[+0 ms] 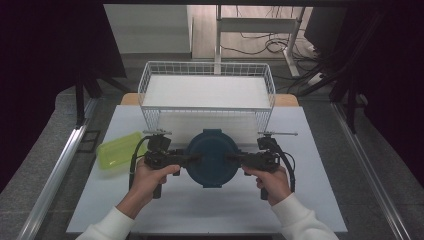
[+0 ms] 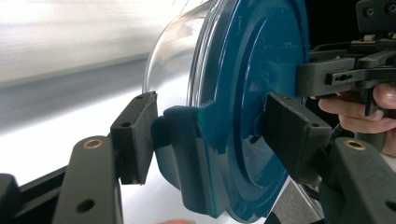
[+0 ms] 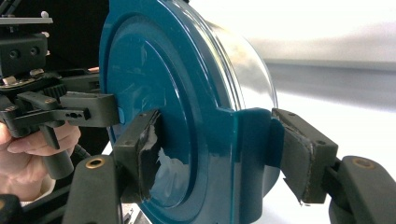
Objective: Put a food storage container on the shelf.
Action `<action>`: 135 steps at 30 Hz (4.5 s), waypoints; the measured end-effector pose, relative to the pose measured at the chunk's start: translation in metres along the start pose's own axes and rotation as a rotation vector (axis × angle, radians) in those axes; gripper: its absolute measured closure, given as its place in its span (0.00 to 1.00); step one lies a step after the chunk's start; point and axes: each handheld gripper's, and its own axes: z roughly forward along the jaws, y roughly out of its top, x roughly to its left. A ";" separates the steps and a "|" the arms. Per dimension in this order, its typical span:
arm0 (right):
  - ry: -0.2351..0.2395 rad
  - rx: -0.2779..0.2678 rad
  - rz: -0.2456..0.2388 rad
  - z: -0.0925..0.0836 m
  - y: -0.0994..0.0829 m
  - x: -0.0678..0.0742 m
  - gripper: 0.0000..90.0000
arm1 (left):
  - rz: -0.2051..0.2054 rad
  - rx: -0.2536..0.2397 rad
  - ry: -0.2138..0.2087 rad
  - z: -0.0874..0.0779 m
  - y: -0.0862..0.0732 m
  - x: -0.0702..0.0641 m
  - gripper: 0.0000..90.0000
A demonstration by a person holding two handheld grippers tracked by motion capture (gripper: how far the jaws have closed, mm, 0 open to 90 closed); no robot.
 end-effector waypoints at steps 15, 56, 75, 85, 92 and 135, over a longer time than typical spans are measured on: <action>-0.004 -0.017 -0.030 -0.008 0.020 0.010 0.39 | 0.026 -0.018 0.000 -0.008 0.019 -0.005 0.41; -0.013 -0.068 -0.086 -0.022 0.080 0.032 0.39 | 0.078 -0.072 -0.005 -0.025 0.078 -0.011 0.41; -0.022 -0.074 -0.098 -0.022 0.109 0.034 0.40 | 0.082 -0.085 -0.019 -0.025 0.106 -0.004 0.41; -0.030 -0.089 -0.104 -0.021 0.127 0.036 0.40 | 0.078 -0.099 -0.032 -0.026 0.123 0.002 0.41; -0.034 -0.088 -0.118 -0.021 0.144 0.038 0.40 | 0.088 -0.110 -0.036 -0.028 0.138 0.005 0.41; -0.047 -0.063 -0.025 0.014 0.205 0.005 0.40 | -0.007 -0.085 -0.057 0.002 0.192 0.056 0.41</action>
